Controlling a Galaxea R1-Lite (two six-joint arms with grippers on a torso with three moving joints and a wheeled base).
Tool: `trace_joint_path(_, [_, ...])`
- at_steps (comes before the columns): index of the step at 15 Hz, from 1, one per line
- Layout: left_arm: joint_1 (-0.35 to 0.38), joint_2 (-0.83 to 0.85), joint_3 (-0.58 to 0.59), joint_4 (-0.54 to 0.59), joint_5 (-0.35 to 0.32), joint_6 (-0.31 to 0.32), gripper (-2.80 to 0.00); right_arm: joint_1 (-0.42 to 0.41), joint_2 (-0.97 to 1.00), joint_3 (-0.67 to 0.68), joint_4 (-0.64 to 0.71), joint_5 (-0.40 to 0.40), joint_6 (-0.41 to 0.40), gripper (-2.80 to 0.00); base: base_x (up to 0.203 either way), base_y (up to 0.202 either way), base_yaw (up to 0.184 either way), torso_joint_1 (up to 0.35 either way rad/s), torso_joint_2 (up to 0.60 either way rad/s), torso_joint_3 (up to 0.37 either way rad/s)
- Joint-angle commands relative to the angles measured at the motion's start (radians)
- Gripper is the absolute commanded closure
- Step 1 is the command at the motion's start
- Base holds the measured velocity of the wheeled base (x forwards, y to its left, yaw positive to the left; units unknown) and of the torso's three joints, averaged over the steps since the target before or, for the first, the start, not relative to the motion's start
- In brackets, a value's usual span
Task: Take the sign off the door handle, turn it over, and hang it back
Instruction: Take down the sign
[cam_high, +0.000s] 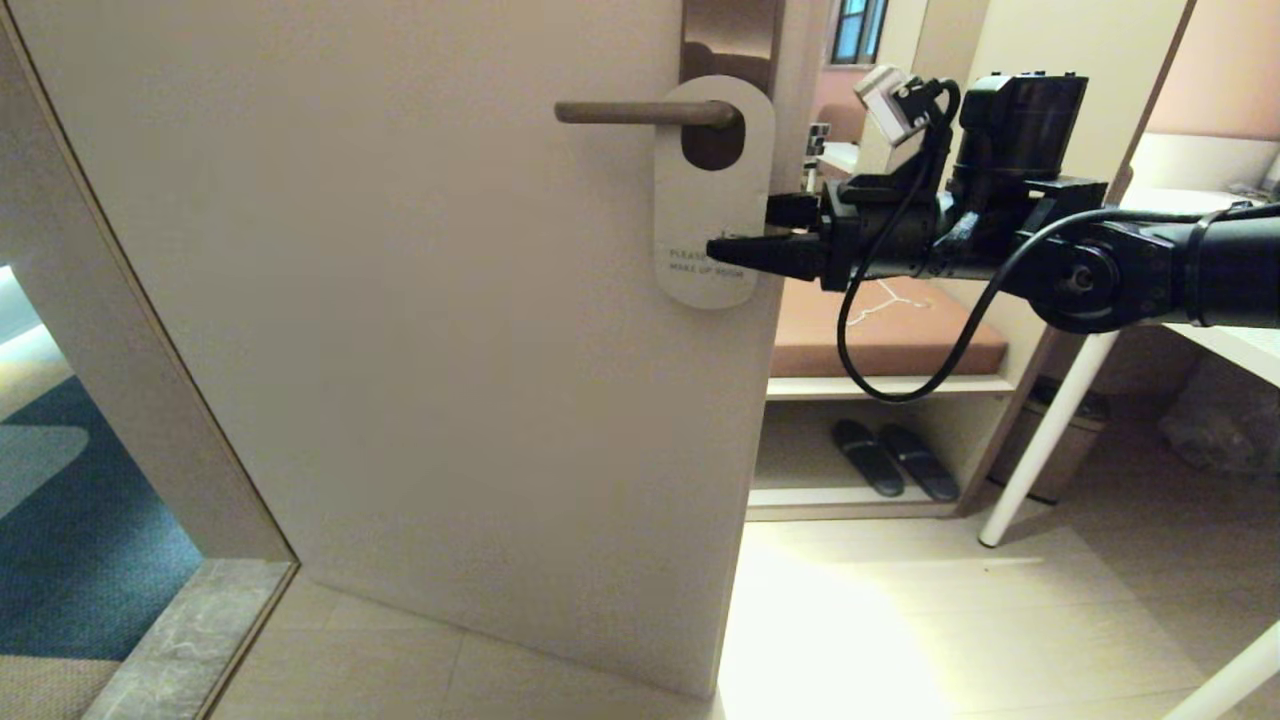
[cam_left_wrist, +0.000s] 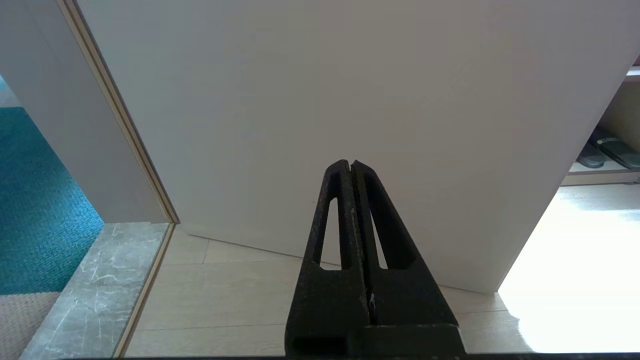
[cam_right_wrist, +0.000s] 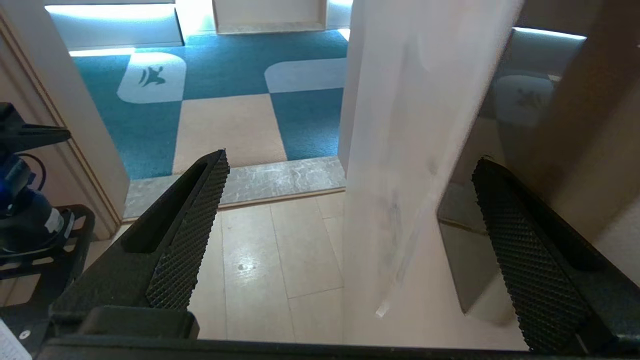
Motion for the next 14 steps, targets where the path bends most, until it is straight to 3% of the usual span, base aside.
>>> trace_joint_path(1, [0.0, 0.002, 0.0, 0.0, 0.0, 0.0, 0.0, 0.009, 0.004, -0.007, -0.002, 0.006, 0.0, -2.8, 0.0, 0.0, 0.0, 0.0, 0.0, 0.0])
trace_joint_path(5, [0.0, 0.002, 0.0, 0.0, 0.0, 0.0, 0.0, 0.025, 0.011, -0.017, -0.002, 0.006, 0.0, -2.8, 0.0, 0.0, 0.0, 0.0, 0.0, 0.0])
trace_joint_path(6, [0.0, 0.002, 0.0, -0.001, 0.0, 0.0, 0.0, 0.025, 0.011, -0.018, -0.002, 0.006, 0.0, 0.0, 0.0, 0.0, 0.0, 0.0, 0.0, 0.0])
trace_joint_path(10, [0.0, 0.002, 0.0, 0.0, 0.0, 0.0, 0.0, 0.026, 0.014, -0.018, -0.002, 0.004, -0.002, 0.0, 0.0, 0.0, 0.0, 0.0, 0.0, 0.0])
trace_joint_path(14, [0.0, 0.002, 0.0, 0.0, 0.0, 0.0, 0.0, 0.026, 0.016, -0.017, -0.003, -0.049, -0.004, 0.0, 0.0, 0.0, 0.0, 0.0, 0.0, 0.0])
